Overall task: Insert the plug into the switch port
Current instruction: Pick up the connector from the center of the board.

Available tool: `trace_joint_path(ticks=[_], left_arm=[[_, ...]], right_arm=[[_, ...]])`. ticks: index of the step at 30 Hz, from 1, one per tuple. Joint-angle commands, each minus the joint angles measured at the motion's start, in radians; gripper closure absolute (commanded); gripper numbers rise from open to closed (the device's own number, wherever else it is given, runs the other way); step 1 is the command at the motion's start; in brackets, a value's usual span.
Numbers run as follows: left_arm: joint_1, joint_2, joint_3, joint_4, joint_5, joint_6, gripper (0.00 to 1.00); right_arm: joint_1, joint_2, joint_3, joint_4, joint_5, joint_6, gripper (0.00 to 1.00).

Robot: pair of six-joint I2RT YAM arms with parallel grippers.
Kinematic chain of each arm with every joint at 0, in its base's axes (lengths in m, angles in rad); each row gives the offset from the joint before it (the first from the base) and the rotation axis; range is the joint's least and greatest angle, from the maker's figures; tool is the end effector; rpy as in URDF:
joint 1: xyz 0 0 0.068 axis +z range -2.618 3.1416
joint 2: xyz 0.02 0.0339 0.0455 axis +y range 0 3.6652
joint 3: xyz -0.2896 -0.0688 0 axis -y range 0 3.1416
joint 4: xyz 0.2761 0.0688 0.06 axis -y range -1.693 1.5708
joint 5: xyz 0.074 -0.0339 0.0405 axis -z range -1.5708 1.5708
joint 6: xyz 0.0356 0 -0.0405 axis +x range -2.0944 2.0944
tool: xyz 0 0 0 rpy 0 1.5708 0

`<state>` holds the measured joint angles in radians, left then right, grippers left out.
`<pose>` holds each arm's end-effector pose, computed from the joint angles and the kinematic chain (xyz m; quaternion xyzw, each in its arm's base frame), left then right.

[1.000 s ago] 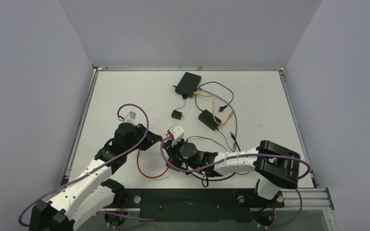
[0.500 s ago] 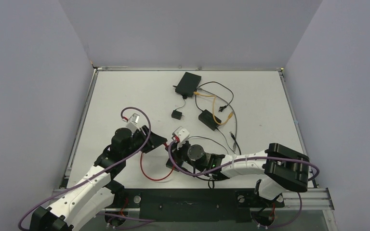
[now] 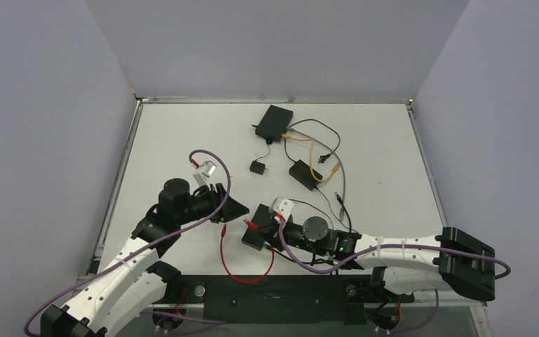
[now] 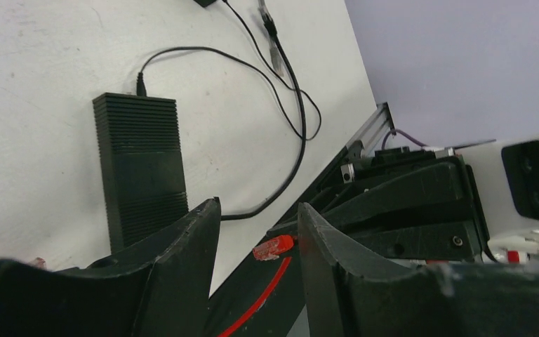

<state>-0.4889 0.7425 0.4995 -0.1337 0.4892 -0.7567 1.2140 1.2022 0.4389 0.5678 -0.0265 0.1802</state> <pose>0.1573 -0.1026 0.2623 0.0278 0.8134 -0.4808 0.3262 0.0914 0.2478 0.2148 -0.3892 0.6676 0.4153 0.4800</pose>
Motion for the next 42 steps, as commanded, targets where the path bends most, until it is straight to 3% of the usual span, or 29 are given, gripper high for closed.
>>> trace_joint_path(ticks=[1, 13, 21, 42], left_arm=[[0.004, 0.013, 0.070, -0.053, 0.154, 0.108, 0.58], [0.003, -0.071, 0.041, 0.040, 0.363, 0.061, 0.58], [-0.003, -0.069, 0.050, -0.006, 0.416, 0.066, 0.59], [-0.007, -0.132, 0.075, -0.103, 0.426, 0.104, 0.60]], right_arm=[[-0.041, -0.092, -0.029, -0.064, -0.184, -0.050, 1.00], [-0.173, -0.176, -0.002, -0.140, -0.641, -0.015, 1.00], [-0.215, -0.150, 0.042, -0.078, -0.871, 0.082, 1.00], [-0.255, -0.081, 0.119, -0.037, -0.825, 0.185, 1.00]])
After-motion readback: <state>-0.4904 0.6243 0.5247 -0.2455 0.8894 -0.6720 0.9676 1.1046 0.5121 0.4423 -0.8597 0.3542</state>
